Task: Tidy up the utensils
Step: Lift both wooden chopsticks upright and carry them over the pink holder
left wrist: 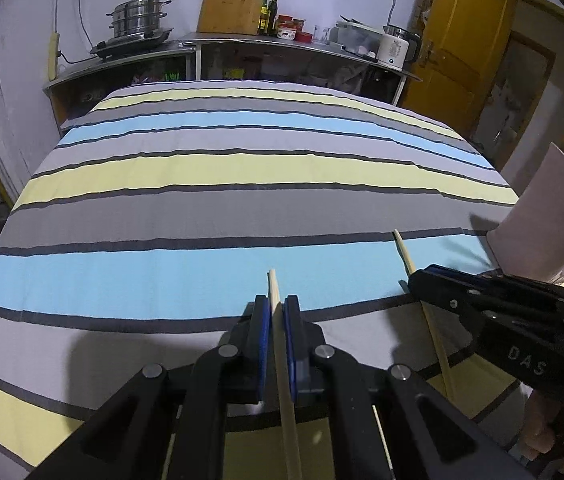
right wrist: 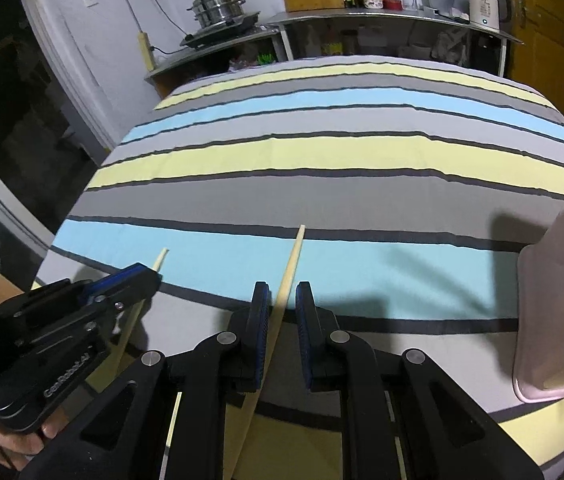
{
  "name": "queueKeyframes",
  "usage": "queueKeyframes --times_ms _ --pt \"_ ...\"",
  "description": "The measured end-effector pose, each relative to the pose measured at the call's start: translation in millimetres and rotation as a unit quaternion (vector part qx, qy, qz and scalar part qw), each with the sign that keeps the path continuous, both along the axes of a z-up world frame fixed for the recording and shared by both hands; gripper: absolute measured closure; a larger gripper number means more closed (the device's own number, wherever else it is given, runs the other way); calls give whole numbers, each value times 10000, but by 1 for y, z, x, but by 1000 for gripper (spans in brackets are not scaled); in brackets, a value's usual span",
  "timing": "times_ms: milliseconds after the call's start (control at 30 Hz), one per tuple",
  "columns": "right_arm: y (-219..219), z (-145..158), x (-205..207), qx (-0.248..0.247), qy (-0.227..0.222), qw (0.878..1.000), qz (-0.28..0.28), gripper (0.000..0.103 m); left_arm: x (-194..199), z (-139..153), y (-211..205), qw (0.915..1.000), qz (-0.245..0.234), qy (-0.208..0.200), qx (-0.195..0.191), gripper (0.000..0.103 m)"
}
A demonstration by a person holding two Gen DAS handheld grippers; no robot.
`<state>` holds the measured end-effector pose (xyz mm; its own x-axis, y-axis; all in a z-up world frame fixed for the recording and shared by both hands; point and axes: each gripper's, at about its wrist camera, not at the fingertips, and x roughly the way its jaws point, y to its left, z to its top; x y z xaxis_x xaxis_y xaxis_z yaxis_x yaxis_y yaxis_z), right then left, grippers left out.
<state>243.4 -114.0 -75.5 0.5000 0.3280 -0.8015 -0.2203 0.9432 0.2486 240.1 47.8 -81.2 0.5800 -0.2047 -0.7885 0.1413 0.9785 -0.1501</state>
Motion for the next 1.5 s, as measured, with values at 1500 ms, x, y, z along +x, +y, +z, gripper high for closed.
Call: queueKeyframes --times_ms 1500 --pt "-42 140 -99 348 -1300 9909 29 97 -87 158 -26 9906 -599 -1072 -602 98"
